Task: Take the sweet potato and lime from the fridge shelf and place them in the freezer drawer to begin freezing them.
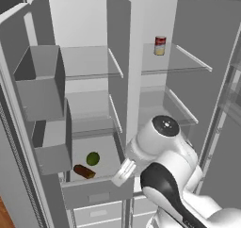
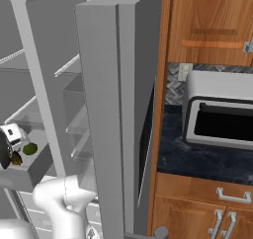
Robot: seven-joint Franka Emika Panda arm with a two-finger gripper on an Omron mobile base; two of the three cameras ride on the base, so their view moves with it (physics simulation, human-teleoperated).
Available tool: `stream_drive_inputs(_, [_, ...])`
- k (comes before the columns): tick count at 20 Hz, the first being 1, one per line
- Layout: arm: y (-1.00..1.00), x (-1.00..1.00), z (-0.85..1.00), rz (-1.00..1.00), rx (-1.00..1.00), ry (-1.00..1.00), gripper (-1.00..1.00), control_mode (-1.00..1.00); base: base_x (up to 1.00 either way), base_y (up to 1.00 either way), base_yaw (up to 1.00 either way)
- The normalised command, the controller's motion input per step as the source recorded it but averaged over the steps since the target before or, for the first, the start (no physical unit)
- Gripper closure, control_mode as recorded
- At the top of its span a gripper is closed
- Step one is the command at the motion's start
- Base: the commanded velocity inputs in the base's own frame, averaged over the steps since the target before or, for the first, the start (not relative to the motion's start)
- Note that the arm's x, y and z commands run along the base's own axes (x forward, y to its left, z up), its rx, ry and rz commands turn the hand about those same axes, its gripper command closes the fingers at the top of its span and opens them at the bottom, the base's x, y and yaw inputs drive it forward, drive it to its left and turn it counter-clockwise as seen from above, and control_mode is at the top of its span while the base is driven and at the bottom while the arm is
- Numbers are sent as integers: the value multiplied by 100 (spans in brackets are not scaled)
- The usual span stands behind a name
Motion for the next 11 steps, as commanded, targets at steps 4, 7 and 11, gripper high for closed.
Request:
stream_drive_inputs(4, [0, 6, 0, 0, 0, 5, -100, -100, 0, 0, 0])
stream_drive_inputs(7, [0, 0, 0, 0, 0, 0, -100, -100, 0, 0, 0])
stream_drive_inputs(11, [-1, -6, -6, 0, 0, -4, -100, -100, 0, 0, 0])
